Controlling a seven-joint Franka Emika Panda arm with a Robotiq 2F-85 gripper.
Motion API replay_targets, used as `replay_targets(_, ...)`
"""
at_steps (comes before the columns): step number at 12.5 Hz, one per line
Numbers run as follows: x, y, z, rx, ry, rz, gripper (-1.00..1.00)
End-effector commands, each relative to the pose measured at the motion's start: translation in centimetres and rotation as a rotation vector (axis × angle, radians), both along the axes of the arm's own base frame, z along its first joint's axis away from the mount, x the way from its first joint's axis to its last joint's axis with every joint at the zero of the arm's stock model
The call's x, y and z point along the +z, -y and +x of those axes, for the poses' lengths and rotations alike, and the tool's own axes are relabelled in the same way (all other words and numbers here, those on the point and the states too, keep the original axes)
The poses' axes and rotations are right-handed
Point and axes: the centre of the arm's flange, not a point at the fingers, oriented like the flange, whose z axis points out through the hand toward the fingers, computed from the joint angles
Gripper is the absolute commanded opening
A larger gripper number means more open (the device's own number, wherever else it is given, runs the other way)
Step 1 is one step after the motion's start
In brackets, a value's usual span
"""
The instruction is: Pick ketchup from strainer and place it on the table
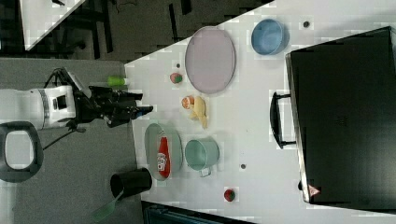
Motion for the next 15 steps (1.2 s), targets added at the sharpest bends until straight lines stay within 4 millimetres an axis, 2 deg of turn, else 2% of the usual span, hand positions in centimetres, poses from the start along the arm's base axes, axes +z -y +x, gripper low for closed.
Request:
replay_targets(1, 5.1, 0.7, -3.9, -0.038, -0.004, 0.017, 0.59)
replay_targets(3, 4.8, -1.6, -3.7, 0.002, -0.006, 0.02, 1.0)
replay_targets(5, 4.0, -6.4, -3.6, 0.089, -0.022, 0.018, 1.0)
replay_targets(10, 1.3, -21.6, -5.8, 0.366, -0.042, 0.021, 1.0)
replay_targets(13, -1.7, -29.6, -8.5, 0.528, -0.098, 0.036, 1.0)
replay_targets(15, -4.7, -33.9, -10.6, 0.619, -0.145, 0.049, 1.0)
